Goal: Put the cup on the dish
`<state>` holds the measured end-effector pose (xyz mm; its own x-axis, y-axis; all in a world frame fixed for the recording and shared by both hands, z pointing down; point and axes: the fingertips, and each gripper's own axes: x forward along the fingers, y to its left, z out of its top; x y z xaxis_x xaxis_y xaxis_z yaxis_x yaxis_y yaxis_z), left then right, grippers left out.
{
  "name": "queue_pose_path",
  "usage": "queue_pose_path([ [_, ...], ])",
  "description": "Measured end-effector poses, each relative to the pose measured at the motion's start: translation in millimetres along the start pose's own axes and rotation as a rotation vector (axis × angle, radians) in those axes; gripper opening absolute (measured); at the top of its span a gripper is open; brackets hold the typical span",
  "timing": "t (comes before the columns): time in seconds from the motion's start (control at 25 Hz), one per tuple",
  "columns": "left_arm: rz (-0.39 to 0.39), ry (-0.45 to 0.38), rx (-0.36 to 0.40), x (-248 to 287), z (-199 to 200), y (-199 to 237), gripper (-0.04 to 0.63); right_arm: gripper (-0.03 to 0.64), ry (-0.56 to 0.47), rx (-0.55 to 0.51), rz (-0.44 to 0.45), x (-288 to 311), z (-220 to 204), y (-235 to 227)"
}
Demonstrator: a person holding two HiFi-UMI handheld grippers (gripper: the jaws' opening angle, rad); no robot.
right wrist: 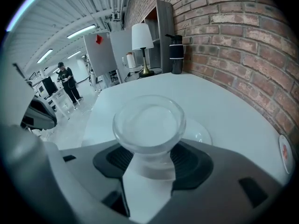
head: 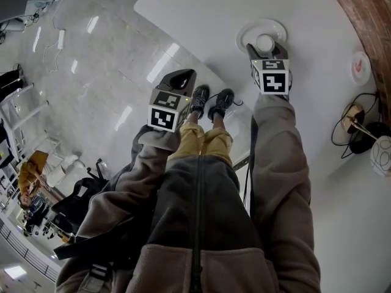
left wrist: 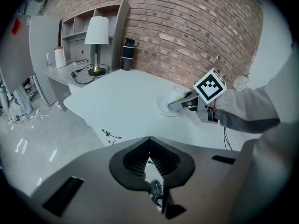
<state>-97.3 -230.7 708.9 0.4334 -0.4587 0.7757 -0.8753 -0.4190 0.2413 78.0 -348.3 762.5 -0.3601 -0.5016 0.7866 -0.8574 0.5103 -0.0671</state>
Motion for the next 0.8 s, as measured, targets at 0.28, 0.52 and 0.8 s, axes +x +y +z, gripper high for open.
queue_pose_path([
  [0.28, 0.017, 0.012, -0.007, -4, -11, 4, 0.006, 0.252, 0.029, 0.010, -0.014, 17, -3, -6],
  [0.52, 0.022, 0.017, -0.010, -6, -15, 7, 0.006, 0.252, 0.034, 0.005, -0.015, 20, -6, -7],
  [0.8, 0.025, 0.011, -0.006, -9, -14, 4, 0.006, 0.252, 0.025, 0.005, 0.009, 20, -5, -5],
])
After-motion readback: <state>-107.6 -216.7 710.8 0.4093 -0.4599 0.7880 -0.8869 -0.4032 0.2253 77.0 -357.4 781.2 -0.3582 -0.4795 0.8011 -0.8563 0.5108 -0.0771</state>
